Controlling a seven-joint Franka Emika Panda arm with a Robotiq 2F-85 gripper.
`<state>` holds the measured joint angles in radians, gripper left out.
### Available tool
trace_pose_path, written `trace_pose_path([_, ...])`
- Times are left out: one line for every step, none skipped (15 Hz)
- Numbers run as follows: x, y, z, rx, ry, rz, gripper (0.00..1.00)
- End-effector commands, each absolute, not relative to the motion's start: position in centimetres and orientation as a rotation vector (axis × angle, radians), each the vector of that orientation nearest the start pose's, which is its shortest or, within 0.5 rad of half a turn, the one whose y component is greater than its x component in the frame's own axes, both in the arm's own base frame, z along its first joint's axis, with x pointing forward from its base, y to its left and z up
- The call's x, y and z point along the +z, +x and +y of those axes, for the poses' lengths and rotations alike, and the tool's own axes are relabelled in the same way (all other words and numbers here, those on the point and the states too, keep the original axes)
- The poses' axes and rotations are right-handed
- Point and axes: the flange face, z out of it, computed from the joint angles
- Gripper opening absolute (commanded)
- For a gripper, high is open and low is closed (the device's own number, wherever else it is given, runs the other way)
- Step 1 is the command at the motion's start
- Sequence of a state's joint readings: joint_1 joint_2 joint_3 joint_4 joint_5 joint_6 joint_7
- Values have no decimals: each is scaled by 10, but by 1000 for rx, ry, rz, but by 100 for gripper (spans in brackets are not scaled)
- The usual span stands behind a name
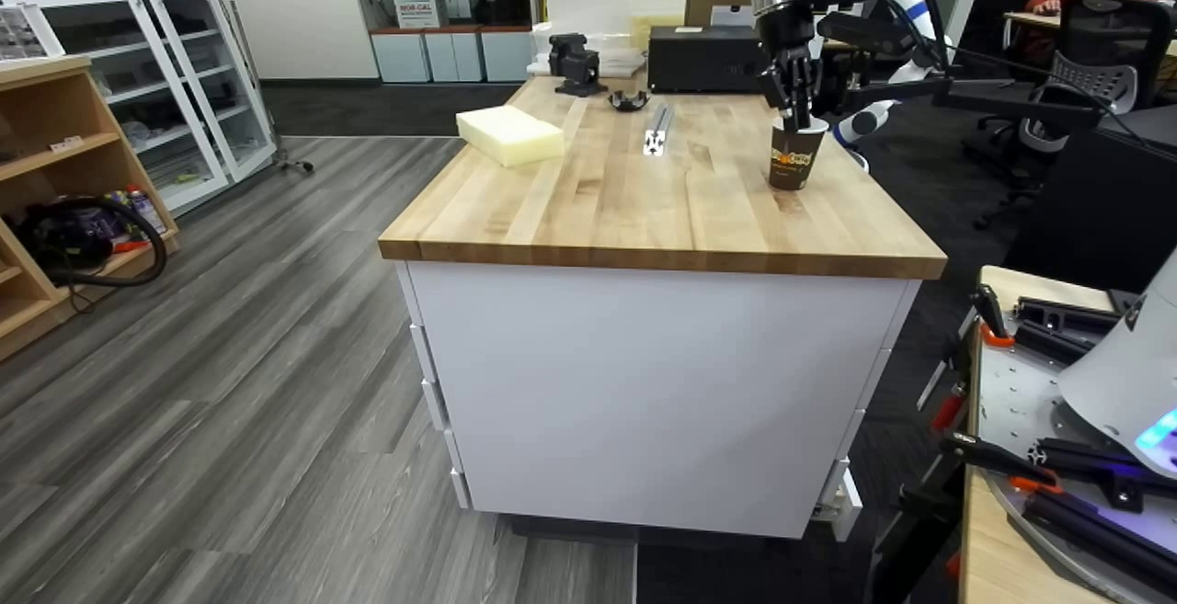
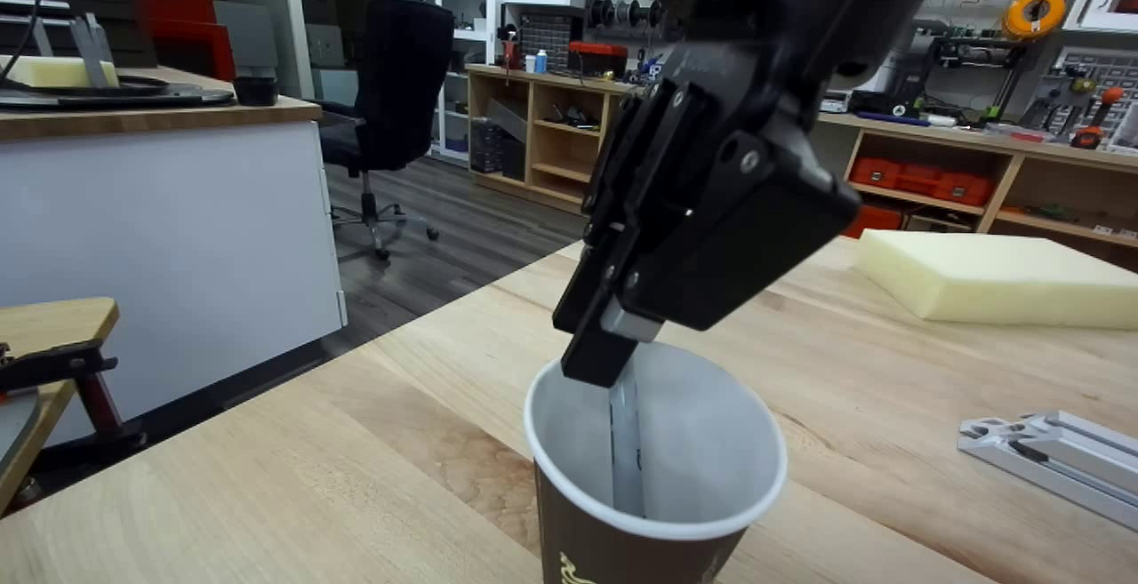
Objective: Take the pen out of the cup and put it on the counter
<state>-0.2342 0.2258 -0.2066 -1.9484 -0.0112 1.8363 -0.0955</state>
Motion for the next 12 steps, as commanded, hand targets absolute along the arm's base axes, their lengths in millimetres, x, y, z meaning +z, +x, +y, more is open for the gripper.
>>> trace_pose_path([354, 515, -228, 550, -3008, 556, 5])
trace_pose_path([355, 516, -226, 550, -3011, 553, 4])
trace_pose_path([356, 517, -225, 550, -3014, 551, 2])
trace_pose_path([356, 518, -223, 549, -3018, 548, 2])
trace_pose_path([357, 519, -222, 547, -3021, 546, 3])
trace_pose_path([358, 520, -221, 543, -3026, 546, 4])
trace_pose_path([358, 520, -220, 542, -3028, 547, 4])
trace_pose_path([357, 521, -219, 540, -3028, 551, 29])
trace_pose_path([357, 521, -219, 542, -3028, 550, 29])
trace_pose_path([356, 521, -220, 542, -3028, 553, 31])
trace_pose_path([356, 521, -220, 542, -3030, 557, 36])
trace_pose_path([356, 521, -221, 542, -3039, 557, 43])
